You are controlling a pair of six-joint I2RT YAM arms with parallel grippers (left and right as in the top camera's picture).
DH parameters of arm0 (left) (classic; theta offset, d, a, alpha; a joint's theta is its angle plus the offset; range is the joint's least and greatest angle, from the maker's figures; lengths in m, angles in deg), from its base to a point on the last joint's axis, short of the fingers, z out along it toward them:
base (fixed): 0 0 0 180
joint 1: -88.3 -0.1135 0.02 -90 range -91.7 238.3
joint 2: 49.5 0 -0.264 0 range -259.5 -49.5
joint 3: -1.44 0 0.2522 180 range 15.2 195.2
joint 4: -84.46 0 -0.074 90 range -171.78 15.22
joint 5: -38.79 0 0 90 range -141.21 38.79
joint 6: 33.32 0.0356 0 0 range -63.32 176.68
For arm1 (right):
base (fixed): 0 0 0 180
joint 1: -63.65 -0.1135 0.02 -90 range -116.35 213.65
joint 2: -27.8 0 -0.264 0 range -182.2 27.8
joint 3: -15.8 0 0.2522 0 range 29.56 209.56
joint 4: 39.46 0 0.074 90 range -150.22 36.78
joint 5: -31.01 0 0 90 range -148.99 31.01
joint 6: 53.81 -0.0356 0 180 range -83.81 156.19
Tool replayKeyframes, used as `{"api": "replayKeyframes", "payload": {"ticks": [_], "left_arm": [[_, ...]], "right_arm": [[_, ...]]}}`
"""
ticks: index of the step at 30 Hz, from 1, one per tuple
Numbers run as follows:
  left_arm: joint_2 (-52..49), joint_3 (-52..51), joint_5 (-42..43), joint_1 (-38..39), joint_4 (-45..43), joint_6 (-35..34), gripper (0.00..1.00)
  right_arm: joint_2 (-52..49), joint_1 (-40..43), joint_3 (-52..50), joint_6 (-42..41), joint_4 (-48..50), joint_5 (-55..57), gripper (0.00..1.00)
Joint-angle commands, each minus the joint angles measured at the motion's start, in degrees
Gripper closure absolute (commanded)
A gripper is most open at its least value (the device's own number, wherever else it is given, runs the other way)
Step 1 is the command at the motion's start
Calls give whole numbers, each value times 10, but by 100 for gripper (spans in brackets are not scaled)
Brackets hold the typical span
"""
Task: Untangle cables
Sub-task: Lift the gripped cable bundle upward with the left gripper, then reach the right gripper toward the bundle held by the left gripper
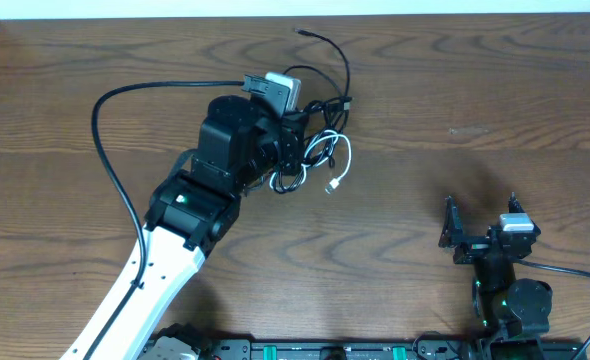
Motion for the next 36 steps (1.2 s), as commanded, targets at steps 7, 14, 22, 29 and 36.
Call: {"api": "replayKeyframes", "payload": {"ticks": [7, 14, 22, 29, 36], "left_arm": [[3, 10, 3, 0, -76, -100, 93], [3, 10, -16, 0, -82, -196, 92], [3, 9, -16, 2, -81, -257, 92], [3, 9, -7, 2, -79, -256, 93], [2, 9, 36, 2, -77, -245, 93]], "right_arm": [[4, 2, 0, 13, 2, 32, 1], [4, 2, 0, -28, 71, 18, 1], [4, 2, 0, -42, 117, -71, 1], [-65, 3, 59, -8, 117, -132, 1], [-357, 3, 281, 9, 7, -217, 1]]}}
